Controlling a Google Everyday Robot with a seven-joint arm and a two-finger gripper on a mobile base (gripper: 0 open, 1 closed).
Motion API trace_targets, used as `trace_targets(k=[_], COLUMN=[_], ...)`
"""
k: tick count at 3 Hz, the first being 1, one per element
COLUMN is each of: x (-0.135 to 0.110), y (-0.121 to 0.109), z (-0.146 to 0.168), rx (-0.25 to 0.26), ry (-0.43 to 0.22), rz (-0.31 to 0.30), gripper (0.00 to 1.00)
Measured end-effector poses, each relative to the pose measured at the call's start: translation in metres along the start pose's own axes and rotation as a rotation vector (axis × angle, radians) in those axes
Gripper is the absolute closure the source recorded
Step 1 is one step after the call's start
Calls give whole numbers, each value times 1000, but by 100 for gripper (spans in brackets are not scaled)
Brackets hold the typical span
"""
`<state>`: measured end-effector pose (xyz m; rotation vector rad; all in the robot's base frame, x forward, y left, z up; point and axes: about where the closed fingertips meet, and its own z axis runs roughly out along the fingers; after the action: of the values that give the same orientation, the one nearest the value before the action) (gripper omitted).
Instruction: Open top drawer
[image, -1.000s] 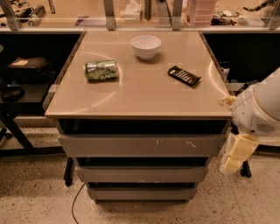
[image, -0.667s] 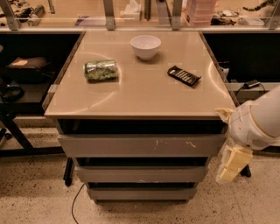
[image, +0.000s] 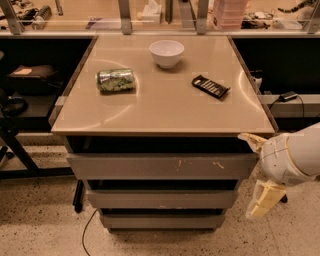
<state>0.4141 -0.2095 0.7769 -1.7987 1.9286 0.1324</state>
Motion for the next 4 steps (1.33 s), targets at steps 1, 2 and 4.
trace_targets(k=[1,2,4], x=[0,3,16], y=[0,10,19], z=[0,21,98], rx=[0,-15,-8], ry=[0,-24,-83], rz=[0,1,-75], gripper=[0,0,0])
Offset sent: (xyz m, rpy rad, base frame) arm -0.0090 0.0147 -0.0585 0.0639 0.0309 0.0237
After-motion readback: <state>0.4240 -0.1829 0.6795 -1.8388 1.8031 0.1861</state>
